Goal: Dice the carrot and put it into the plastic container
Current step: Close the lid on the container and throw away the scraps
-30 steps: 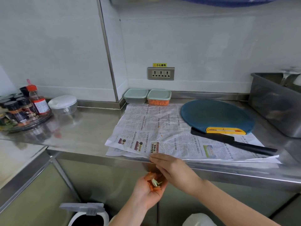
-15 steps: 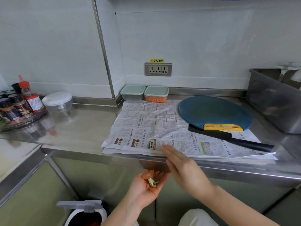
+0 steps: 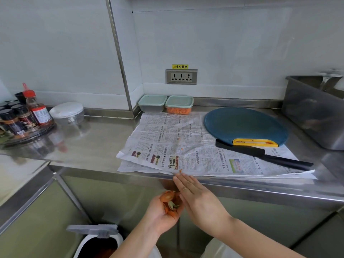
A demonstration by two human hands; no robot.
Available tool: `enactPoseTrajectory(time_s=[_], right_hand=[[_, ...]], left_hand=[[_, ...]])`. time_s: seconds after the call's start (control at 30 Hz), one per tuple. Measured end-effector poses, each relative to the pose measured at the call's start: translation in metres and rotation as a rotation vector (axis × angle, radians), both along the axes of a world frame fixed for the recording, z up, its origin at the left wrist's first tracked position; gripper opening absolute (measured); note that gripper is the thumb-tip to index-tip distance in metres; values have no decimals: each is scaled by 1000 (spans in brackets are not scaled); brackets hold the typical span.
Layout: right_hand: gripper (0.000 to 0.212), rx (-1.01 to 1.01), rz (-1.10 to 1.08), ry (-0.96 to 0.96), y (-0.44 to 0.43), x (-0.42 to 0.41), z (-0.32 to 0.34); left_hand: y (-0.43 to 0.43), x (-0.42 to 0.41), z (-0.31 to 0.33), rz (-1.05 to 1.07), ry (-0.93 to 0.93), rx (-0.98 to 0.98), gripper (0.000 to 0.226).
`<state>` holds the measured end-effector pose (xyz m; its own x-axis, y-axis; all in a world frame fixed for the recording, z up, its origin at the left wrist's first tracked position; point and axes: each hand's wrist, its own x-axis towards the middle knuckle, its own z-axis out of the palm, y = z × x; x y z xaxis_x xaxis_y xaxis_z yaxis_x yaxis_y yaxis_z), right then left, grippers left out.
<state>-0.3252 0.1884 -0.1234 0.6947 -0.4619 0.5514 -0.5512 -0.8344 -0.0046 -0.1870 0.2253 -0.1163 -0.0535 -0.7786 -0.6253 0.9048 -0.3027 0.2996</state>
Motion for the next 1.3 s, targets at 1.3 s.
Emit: enactPoseTrajectory(time_s=[1.3], right_hand=[[31,312,319,-76,-14,5,38]], left_hand=[[3,20,7,-135,-9,-5,22]])
